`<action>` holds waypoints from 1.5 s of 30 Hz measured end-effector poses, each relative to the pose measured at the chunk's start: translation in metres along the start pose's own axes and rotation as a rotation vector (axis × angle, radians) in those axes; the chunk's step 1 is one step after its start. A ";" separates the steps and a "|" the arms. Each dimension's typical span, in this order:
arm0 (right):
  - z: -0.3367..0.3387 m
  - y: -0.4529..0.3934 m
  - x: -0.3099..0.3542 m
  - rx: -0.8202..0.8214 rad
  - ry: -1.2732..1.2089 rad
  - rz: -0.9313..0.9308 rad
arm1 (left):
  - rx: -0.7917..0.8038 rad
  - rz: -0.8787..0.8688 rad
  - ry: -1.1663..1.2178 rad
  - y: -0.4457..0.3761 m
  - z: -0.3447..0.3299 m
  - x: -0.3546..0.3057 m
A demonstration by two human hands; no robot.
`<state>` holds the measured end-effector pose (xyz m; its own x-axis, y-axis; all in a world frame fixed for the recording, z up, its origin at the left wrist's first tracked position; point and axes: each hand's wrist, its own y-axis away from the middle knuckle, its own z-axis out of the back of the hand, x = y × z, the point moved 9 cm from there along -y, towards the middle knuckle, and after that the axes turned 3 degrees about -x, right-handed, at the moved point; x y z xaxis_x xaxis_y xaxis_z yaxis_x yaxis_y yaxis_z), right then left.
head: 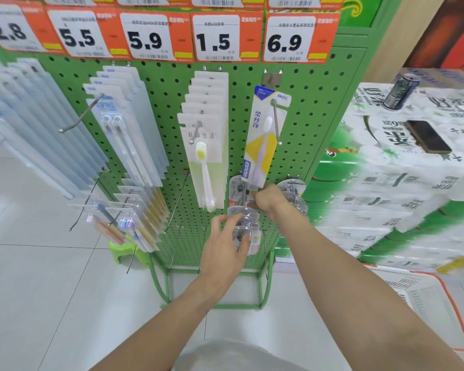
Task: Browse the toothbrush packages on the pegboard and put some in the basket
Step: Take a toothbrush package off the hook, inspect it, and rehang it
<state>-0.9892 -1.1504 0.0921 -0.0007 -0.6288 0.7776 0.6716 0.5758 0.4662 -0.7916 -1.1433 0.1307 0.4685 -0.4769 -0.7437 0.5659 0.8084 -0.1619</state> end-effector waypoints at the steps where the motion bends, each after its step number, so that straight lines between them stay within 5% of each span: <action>1: -0.003 -0.009 -0.004 -0.014 -0.018 0.002 | 0.000 0.003 -0.002 0.000 0.000 0.001; 9: -0.002 0.006 -0.008 -0.159 -0.117 -0.011 | 0.001 0.023 0.008 -0.001 -0.004 0.005; 24: -0.011 0.013 -0.021 -0.150 -0.288 -0.001 | 0.004 0.007 0.031 -0.001 -0.002 0.002; 45: 0.025 0.053 0.013 -0.405 0.433 0.300 | -0.009 0.001 0.030 0.000 0.000 0.003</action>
<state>-0.9719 -1.1148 0.1377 0.4705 -0.6740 0.5695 0.8221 0.5694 -0.0053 -0.7903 -1.1441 0.1285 0.4480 -0.4658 -0.7631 0.5594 0.8119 -0.1671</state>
